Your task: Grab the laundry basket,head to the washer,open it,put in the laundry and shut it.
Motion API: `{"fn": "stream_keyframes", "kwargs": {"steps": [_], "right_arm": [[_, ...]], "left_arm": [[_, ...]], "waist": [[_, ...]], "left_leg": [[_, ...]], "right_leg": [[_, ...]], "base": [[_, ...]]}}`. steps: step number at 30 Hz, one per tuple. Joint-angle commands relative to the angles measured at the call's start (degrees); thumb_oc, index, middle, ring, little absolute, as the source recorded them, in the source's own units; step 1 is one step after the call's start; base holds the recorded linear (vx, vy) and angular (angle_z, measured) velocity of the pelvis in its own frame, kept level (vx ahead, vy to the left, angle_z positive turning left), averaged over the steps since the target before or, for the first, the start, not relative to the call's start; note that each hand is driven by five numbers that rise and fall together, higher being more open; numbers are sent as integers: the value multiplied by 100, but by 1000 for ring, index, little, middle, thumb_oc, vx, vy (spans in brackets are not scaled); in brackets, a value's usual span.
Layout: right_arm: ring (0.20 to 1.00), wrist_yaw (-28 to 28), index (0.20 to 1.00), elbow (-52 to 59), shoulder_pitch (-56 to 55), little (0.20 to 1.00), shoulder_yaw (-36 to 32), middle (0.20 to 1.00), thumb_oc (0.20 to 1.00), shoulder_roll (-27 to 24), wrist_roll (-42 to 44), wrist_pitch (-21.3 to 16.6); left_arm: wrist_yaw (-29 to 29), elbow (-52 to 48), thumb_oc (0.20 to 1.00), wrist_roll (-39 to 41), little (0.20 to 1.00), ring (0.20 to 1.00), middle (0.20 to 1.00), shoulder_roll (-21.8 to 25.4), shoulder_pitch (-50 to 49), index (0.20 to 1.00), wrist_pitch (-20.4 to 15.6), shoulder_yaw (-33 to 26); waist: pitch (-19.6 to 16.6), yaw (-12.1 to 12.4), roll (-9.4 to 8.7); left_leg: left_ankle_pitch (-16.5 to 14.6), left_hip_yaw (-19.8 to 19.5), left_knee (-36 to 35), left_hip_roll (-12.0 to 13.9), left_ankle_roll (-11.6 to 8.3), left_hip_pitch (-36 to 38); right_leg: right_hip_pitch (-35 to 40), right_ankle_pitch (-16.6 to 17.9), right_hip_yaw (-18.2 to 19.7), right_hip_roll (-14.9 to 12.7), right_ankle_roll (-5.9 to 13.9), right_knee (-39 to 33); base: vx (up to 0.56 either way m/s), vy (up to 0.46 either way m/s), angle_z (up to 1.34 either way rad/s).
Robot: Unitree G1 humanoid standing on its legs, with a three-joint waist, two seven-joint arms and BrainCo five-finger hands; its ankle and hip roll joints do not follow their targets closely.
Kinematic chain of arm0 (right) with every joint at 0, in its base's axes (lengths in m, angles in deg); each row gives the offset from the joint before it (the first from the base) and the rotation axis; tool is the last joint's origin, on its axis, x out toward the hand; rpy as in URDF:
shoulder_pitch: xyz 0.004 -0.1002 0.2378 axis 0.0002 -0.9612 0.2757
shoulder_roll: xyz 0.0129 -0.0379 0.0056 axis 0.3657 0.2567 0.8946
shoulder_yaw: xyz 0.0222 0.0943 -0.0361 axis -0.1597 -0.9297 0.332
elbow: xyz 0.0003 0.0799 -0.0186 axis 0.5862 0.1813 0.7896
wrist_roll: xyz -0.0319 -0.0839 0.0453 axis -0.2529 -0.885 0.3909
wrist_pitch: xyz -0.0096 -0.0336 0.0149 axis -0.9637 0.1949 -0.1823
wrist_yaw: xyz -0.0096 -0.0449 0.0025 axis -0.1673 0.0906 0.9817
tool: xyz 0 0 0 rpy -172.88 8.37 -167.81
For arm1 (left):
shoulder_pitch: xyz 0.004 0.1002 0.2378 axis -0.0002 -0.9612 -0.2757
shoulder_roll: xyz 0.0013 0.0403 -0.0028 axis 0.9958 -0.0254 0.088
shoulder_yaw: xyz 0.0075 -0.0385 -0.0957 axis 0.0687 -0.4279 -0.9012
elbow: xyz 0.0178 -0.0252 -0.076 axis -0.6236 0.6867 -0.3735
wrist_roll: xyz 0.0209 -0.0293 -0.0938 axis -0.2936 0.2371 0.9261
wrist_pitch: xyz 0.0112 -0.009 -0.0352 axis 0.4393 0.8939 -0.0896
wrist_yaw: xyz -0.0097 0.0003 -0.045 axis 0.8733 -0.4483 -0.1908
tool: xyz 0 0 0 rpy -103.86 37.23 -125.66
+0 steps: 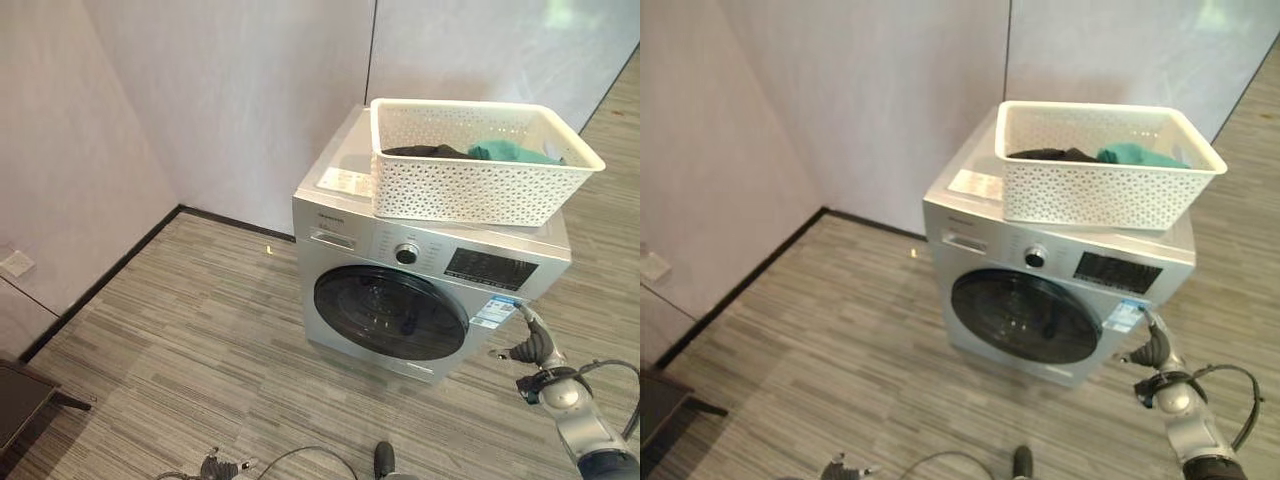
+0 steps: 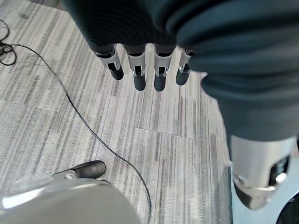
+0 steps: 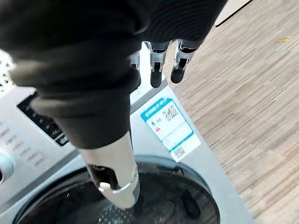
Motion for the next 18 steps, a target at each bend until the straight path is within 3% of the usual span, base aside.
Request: {"fn": "stream_keyframes", "kwargs": {"steps": [1,8,12,18], "right_arm": [[1000,110,1000,-377,635,1000,247,1000,1000,-129,-154,-80],[1000,144,1000,-1180,1160,1000,594,1000,1000,-380,-451,8],[1000,279,1000,-1696,1818,1000,795,1000,1000,-579,-405,27],[1000,417,1000,-1936,2205,1000,893,1000,1000,-652,-245,9]], "left_arm": [[-64,35,1000,270,1000,1000,1000,349,317,1000,-193,242],[-141,-106,1000,607,1000,1000,1000,353,230,1000,-273,205],[-172,-237,1000,835,1000,1000,1000,406,239,1000,-354,201],[-93,-365,1000,1034,1000,1000,1000,424,348,1000,-480,264]], "waist": [[136,168,-297],[381,219,-100],[574,225,48],[729,225,132]], "left_leg": [[-90,-159,125,-102,212,-303],[84,-304,88,-60,136,-636],[189,-304,113,-98,137,-951],[310,-314,159,-144,123,-1370]], "right_leg": [[214,-633,-215,-566,299,78],[57,-648,-320,-561,261,55],[-289,-583,-202,-577,253,55],[-660,-513,-113,-605,225,76]], "base": [[-33,-69,4],[-51,-41,25],[-95,-5,-1],[-72,-10,0]]}}
